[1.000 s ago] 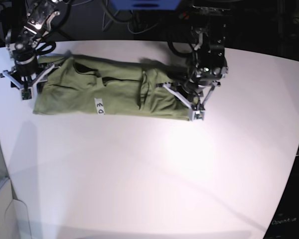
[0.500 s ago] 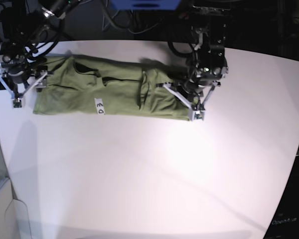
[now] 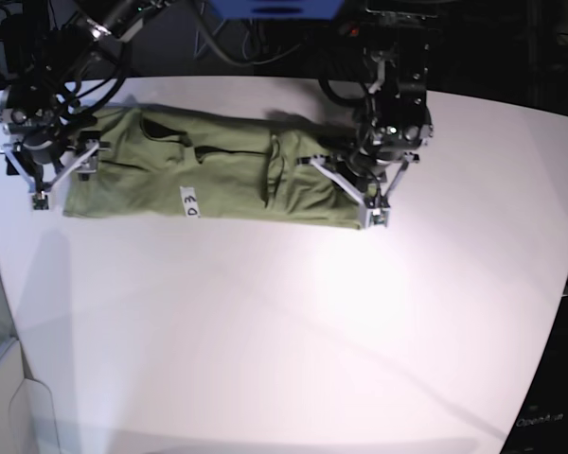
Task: Fold the T-shirt properly
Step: 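Release the right gripper and regrasp the strip's other end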
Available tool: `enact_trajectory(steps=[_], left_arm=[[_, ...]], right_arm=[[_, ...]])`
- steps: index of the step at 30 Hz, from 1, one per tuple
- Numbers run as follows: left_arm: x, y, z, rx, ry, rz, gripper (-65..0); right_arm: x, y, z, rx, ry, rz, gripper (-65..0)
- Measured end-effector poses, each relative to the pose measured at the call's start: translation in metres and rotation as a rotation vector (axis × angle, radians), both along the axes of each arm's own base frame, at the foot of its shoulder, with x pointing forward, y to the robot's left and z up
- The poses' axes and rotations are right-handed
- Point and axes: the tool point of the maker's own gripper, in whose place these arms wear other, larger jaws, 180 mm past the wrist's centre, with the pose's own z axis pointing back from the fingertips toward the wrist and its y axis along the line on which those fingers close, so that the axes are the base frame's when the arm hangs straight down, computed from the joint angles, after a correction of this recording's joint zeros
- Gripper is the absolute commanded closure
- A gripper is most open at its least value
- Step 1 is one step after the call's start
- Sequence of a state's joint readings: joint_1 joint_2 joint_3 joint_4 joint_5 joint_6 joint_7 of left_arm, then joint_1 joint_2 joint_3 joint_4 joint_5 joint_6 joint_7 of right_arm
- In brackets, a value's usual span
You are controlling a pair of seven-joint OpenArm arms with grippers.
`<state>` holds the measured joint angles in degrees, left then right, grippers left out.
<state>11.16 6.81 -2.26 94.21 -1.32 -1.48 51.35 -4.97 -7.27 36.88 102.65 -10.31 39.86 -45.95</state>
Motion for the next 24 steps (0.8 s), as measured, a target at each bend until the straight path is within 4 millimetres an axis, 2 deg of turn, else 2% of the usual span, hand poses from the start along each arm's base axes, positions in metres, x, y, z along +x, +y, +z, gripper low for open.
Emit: enact_trajectory(steps=[6, 15, 24], left_arm=[[0.0, 0.0, 0.0, 0.0, 0.0, 0.0, -1.0], [0.0, 0.0, 0.0, 0.0, 0.0, 0.0, -1.0], [0.0, -0.001, 0.0, -0.003, 0.0, 0.0, -1.0]], right_arm=[[0.008, 0.007, 0.003, 0.046, -0.047, 0.004, -46.7], [-0.001, 0.016, -0.026, 0.112, 0.016, -0.002, -46.1], [0.0, 0.018, -0.031, 0.128, 0.014, 0.0, -45.8]])
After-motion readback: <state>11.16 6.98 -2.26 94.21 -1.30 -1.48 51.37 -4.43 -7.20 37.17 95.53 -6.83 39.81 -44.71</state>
